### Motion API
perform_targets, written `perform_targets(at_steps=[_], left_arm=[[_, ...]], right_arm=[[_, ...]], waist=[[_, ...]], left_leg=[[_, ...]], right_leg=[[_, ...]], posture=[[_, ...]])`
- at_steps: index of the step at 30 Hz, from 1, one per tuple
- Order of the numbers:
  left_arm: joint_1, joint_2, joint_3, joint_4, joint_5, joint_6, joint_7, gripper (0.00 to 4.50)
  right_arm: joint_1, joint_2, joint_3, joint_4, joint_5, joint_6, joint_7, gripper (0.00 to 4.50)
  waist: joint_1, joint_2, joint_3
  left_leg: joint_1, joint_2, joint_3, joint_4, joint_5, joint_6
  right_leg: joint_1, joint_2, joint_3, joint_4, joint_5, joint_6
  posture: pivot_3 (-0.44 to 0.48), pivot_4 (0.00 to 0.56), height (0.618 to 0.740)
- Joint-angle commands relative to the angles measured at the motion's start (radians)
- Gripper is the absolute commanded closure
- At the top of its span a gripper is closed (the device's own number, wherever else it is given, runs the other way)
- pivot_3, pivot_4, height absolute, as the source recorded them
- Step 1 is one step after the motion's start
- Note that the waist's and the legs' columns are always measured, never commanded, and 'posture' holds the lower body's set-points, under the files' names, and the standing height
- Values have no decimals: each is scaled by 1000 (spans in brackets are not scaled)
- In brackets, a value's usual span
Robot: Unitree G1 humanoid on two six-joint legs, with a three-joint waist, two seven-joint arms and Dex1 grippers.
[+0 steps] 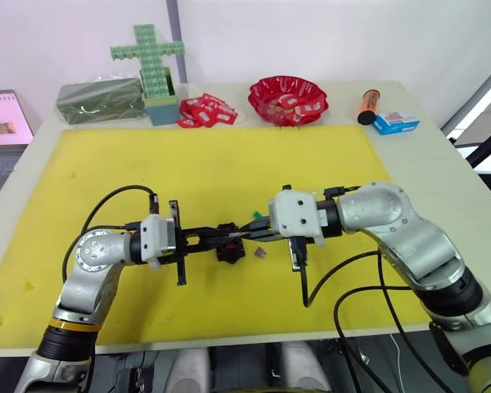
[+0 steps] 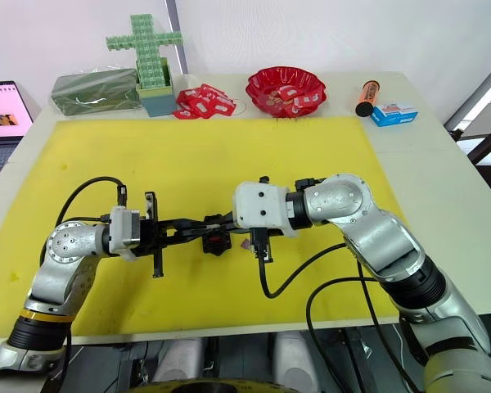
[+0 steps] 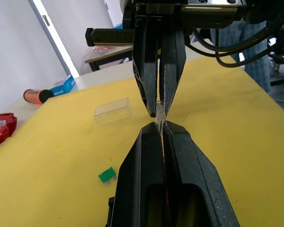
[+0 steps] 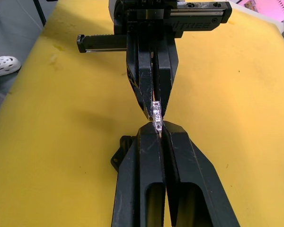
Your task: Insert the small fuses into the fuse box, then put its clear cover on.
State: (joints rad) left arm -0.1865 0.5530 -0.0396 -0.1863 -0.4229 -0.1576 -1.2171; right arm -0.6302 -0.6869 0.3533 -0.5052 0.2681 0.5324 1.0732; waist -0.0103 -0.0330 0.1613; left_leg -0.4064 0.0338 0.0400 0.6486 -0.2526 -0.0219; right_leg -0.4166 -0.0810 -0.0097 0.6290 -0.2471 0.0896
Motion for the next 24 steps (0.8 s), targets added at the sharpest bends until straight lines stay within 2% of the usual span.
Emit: perform_targets(at_steps=[1,2,6,12,16,24], left_arm=[[5,1,-2,-32,-5,-36,-3,4500],[6,-3,5,-30,-8,-45,4,4500],[24,7,55,-29,-29,-20,50,3522],[242,83,182,-194,-160,226,186,1424],[284,112,189,-220,-138,247,189,19],[209,115,122,-141,-97,242,140,19]], right_arm=[[-12,2,-16,-16,8,-15,7,4477],[-12,2,-18,-14,9,-14,9,4477],[-18,2,-23,-1,11,-11,13,4500],[-84,62,-38,56,37,52,-19,4500],[-115,71,-19,110,12,52,-20,4500],[-128,95,51,153,-24,109,-20,4500]], waist=[[0,0,0],[0,0,0],[0,0,0],[-8,1,0],[8,1,1],[17,2,1]], left_leg=[[0,0,0,0,0,0],[0,0,0,0,0,0],[0,0,0,0,0,0],[1,2,-3,-1,0,0],[0,2,-4,-1,0,0],[0,0,-2,0,0,0]], right_leg=[[0,0,0,0,0,0],[0,0,0,0,0,0],[0,0,0,0,0,0],[-1,0,0,1,1,1],[0,0,-2,0,-1,-2],[1,0,-2,0,-1,-3]], posture=[[0,150,740],[0,150,740],[0,150,740],[0,150,740],[0,150,740],[0,150,740]])
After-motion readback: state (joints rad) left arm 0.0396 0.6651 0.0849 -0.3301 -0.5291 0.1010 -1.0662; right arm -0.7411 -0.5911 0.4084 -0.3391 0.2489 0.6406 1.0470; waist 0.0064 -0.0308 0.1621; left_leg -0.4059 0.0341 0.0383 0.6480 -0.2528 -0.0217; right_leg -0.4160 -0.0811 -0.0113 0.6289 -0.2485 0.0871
